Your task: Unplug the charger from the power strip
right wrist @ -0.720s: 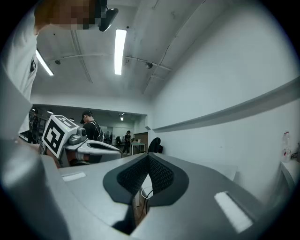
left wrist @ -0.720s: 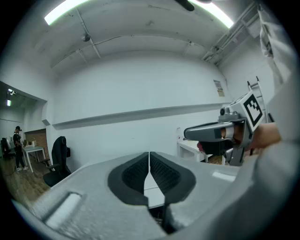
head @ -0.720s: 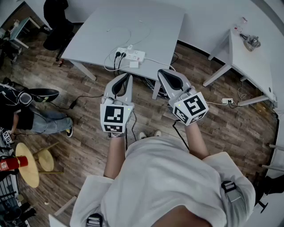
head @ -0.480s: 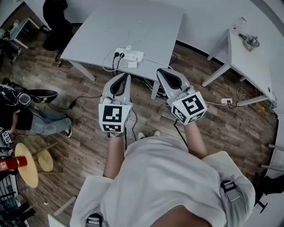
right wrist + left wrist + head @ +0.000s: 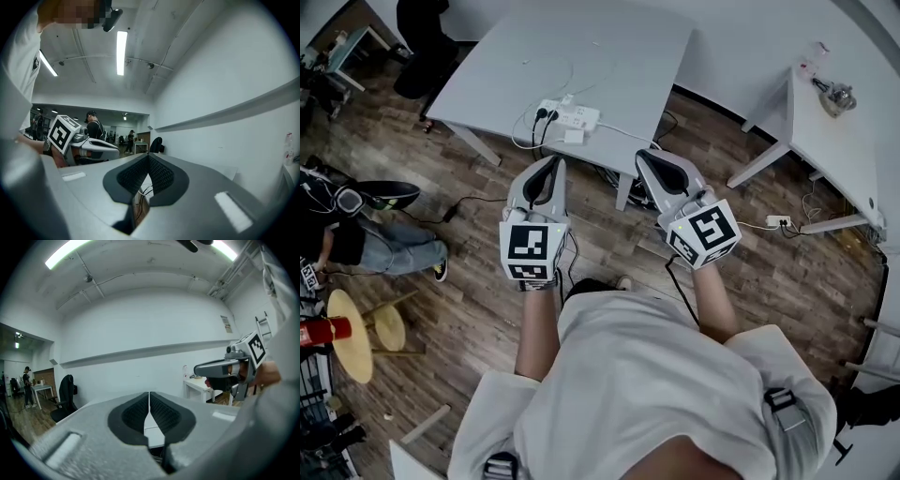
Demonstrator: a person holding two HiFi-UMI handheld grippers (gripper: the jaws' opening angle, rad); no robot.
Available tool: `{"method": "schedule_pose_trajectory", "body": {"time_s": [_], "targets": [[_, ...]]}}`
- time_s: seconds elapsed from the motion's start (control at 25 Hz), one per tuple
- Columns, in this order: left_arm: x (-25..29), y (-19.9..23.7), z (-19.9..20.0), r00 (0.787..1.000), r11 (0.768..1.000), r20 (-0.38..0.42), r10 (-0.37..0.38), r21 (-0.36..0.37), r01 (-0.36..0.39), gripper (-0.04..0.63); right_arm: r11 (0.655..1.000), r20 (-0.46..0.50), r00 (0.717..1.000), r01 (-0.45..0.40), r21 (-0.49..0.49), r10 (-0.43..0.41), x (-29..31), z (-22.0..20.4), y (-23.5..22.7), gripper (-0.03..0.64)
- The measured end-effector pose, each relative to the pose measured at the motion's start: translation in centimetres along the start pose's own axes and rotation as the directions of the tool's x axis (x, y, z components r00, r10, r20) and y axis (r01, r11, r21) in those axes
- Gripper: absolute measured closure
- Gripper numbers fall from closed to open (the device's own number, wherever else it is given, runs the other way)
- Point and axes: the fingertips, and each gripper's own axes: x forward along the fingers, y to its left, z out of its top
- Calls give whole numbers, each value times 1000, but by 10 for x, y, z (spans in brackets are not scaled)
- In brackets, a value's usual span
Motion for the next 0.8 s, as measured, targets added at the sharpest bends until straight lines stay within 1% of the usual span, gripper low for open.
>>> {"method": "schedule_pose_trajectory", "body": {"time_s": [0.12, 0.28, 0.44, 0.6, 0.72, 0.8], "targets": [[4, -3, -4, 1000, 1000, -19, 22, -1, -22, 588, 1000, -1, 1000, -24, 14, 24, 0, -7, -8, 615], [17, 3, -14, 998, 999, -41, 41, -12, -41, 588, 999, -14, 999, -34, 12, 35, 12, -19, -18, 615], [45, 15, -20, 998, 999, -45, 38, -12, -39, 588, 1000, -7, 1000, -13, 28, 14, 33, -27, -39, 615], [81, 37, -23, 999, 999, -43, 32, -17, -33, 588, 999, -14, 1000, -11, 40, 11, 64, -33, -62, 615], [111, 62, -21, 999, 999, -43, 33, -24, -34, 588, 999, -26, 1000, -15, 36, 15, 97, -32, -81, 615], [134, 78, -18, 999, 999, -45, 27, -15, -28, 588, 999, -32, 999, -11, 31, 12, 121, -31, -96, 615]]}}
